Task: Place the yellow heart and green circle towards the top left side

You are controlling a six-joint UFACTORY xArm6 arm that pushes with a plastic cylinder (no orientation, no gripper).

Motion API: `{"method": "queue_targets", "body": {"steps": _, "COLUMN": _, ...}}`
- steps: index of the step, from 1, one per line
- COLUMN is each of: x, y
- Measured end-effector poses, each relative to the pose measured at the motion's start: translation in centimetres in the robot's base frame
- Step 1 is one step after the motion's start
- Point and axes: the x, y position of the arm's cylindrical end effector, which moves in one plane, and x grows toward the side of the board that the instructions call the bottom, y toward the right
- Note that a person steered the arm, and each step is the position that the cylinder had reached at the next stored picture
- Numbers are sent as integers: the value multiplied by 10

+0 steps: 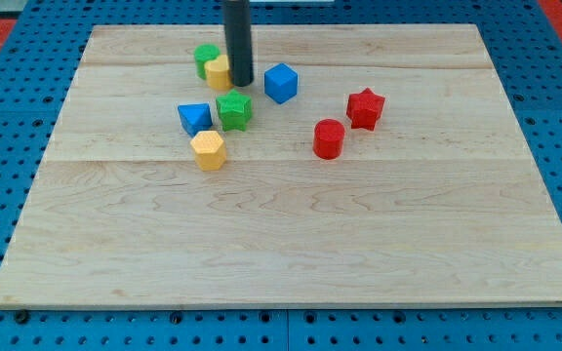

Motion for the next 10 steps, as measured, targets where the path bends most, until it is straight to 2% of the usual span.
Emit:
{"method": "queue_targets", "body": {"steps": 1, "x": -31, "y": -51}}
{"method": "queue_targets", "body": {"steps": 2, "x": -53, "y": -79}}
{"method": "queue_targets", "body": {"steps": 4, "x": -53, "y": -81}}
{"method": "queue_targets", "body": {"steps": 5, "x": -68, "y": -45}}
{"method": "queue_targets", "body": {"steps": 6, "x": -104, "y": -34}}
{"method": "queue_targets", "body": {"steps": 8, "x": -105, "y": -72}}
{"method": "queue_targets", "body": {"steps": 10, "x": -104, "y": -72}}
